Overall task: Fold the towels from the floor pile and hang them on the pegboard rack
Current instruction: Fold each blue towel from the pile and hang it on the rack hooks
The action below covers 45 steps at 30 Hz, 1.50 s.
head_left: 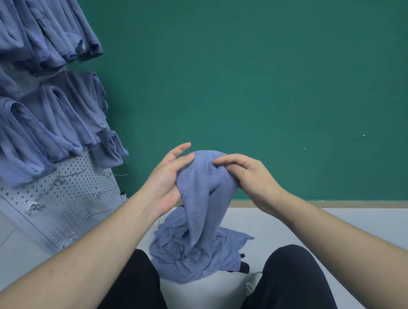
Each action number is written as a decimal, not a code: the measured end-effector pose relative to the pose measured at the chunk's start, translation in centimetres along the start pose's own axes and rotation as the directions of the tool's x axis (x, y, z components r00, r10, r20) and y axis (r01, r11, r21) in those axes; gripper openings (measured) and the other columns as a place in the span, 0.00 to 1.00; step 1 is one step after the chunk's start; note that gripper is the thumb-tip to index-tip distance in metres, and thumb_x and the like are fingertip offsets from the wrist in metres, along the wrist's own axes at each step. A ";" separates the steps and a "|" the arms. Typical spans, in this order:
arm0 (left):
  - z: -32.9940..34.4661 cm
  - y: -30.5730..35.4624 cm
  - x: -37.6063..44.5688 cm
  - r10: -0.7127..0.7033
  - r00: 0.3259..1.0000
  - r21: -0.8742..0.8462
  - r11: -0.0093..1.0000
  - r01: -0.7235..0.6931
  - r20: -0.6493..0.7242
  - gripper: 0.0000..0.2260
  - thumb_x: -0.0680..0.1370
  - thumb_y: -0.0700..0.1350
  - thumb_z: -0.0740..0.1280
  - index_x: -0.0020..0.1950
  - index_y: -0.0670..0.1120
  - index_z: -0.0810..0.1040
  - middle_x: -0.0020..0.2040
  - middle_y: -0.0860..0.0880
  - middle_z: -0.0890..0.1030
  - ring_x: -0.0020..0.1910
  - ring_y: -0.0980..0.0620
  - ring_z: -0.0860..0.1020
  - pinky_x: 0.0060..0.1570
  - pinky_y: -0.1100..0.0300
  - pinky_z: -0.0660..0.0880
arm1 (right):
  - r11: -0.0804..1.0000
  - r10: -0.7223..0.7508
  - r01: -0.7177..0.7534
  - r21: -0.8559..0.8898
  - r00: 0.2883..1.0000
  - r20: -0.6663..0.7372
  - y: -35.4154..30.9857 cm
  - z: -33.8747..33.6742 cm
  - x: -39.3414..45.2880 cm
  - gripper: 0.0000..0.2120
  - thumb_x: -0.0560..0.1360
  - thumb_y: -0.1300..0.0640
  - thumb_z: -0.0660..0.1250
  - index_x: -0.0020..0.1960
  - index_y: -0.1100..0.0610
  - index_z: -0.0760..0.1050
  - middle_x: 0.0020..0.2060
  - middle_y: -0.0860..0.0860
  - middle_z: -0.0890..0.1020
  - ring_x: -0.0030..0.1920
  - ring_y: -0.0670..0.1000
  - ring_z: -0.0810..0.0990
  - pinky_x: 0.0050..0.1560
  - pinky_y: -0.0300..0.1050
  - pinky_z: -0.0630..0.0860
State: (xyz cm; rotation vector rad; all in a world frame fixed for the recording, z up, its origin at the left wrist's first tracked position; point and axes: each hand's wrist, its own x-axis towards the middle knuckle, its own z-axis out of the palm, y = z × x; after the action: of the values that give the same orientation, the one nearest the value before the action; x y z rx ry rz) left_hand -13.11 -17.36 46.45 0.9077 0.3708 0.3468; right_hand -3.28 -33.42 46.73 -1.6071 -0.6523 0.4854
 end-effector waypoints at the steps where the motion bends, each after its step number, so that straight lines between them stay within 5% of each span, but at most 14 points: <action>1: -0.3 -0.1 0.0 0.004 1.000 0.016 1.000 -0.005 0.011 0.13 0.79 0.36 0.68 0.61 0.49 0.78 0.47 0.44 0.84 0.43 0.49 0.83 0.40 0.56 0.81 | 0.999 0.015 -0.014 0.035 1.000 -0.019 -0.2 0.0 0.1 0.18 0.81 0.67 0.59 0.47 0.50 0.83 0.44 0.41 0.85 0.46 0.43 0.81 0.49 0.37 0.76; 7: -0.6 -1.7 -1.0 0.114 0.990 0.186 0.974 -0.127 0.078 0.16 0.78 0.37 0.69 0.63 0.54 0.79 0.53 0.46 0.83 0.48 0.48 0.82 0.47 0.52 0.79 | 0.977 0.151 -0.142 0.161 0.987 -0.047 -0.8 -0.1 0.4 0.16 0.81 0.63 0.58 0.47 0.50 0.82 0.40 0.45 0.84 0.35 0.43 0.77 0.32 0.36 0.72; 11: -0.5 -3.7 -2.1 0.223 0.972 0.386 0.892 -0.233 0.073 0.22 0.70 0.46 0.76 0.61 0.63 0.80 0.62 0.56 0.81 0.62 0.49 0.80 0.56 0.50 0.79 | 0.939 0.207 -0.184 0.291 0.977 -0.049 -1.2 -0.2 0.6 0.17 0.81 0.66 0.56 0.47 0.53 0.81 0.42 0.51 0.84 0.38 0.47 0.80 0.37 0.39 0.78; 13: -0.5 -4.8 -2.6 0.278 0.954 0.432 0.851 -0.298 0.111 0.24 0.69 0.45 0.77 0.62 0.62 0.79 0.64 0.60 0.80 0.65 0.56 0.77 0.59 0.60 0.77 | 0.918 0.244 -0.213 0.334 0.968 -0.054 -1.5 -0.2 0.6 0.17 0.81 0.67 0.56 0.47 0.53 0.81 0.40 0.52 0.83 0.36 0.48 0.80 0.36 0.39 0.78; 19: 0.4 -5.5 -2.3 0.335 0.939 0.487 0.809 -0.330 0.079 0.25 0.74 0.38 0.74 0.63 0.64 0.77 0.64 0.62 0.79 0.66 0.59 0.76 0.67 0.53 0.73 | 0.928 0.263 -0.248 0.278 0.965 -0.020 -1.7 -0.8 0.6 0.12 0.82 0.61 0.59 0.52 0.50 0.81 0.40 0.51 0.81 0.38 0.48 0.79 0.40 0.42 0.78; 25: 1.4 -4.3 -1.0 0.206 0.972 0.194 0.964 -0.183 -0.109 0.20 0.79 0.33 0.67 0.64 0.54 0.77 0.64 0.40 0.79 0.54 0.44 0.82 0.59 0.48 0.79 | 0.988 0.134 -0.144 0.047 0.976 0.174 -0.8 -1.3 -0.6 0.12 0.79 0.54 0.68 0.60 0.43 0.80 0.48 0.46 0.84 0.48 0.46 0.82 0.56 0.47 0.80; 32: 1.5 -3.2 -1.3 0.070 0.991 0.029 0.997 -0.067 -0.113 0.20 0.80 0.33 0.65 0.68 0.52 0.74 0.59 0.39 0.81 0.46 0.46 0.84 0.48 0.52 0.83 | 0.997 0.072 -0.061 -0.054 0.972 0.225 0.0 -0.7 -1.0 0.16 0.79 0.58 0.68 0.63 0.41 0.80 0.60 0.39 0.82 0.62 0.44 0.80 0.66 0.48 0.76; 36: 1.2 -2.5 -0.8 0.112 0.985 0.209 0.974 -0.083 -0.131 0.17 0.79 0.35 0.68 0.63 0.53 0.77 0.57 0.39 0.82 0.45 0.47 0.84 0.44 0.55 0.82 | 0.997 0.074 -0.068 -0.046 0.985 0.155 0.1 -0.4 -0.7 0.14 0.82 0.61 0.63 0.57 0.47 0.84 0.55 0.41 0.85 0.54 0.42 0.81 0.58 0.44 0.77; 40: 0.3 -1.6 -0.1 0.214 0.972 0.527 0.840 -0.132 -0.099 0.14 0.77 0.42 0.72 0.54 0.62 0.81 0.59 0.47 0.82 0.51 0.49 0.83 0.48 0.54 0.80 | 0.994 0.110 -0.111 0.013 0.991 0.071 -0.4 -1.1 -0.2 0.14 0.81 0.62 0.63 0.48 0.47 0.85 0.49 0.43 0.86 0.49 0.44 0.81 0.49 0.44 0.78; 43: 0.2 -1.2 0.1 0.242 0.967 0.617 0.774 -0.144 -0.076 0.13 0.77 0.44 0.72 0.51 0.63 0.81 0.59 0.48 0.81 0.53 0.48 0.83 0.52 0.50 0.81 | 0.991 0.133 -0.133 -0.011 0.990 0.055 -0.5 -1.2 -0.4 0.17 0.81 0.63 0.61 0.44 0.49 0.84 0.44 0.43 0.85 0.43 0.45 0.80 0.41 0.40 0.77; 45: 0.2 -1.1 0.4 0.201 0.975 0.587 0.803 -0.106 -0.099 0.11 0.78 0.43 0.70 0.51 0.61 0.82 0.54 0.47 0.83 0.45 0.50 0.83 0.44 0.54 0.81 | 0.989 0.148 -0.149 0.011 0.988 0.033 -0.6 -0.9 -0.4 0.17 0.80 0.63 0.59 0.44 0.49 0.83 0.44 0.45 0.85 0.41 0.47 0.79 0.38 0.41 0.75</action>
State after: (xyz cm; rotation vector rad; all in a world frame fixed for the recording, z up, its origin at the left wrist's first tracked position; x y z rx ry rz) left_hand -12.51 -17.94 45.64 1.5263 0.5664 0.4692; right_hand -3.06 -34.27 47.38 -1.6447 -0.5545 0.6251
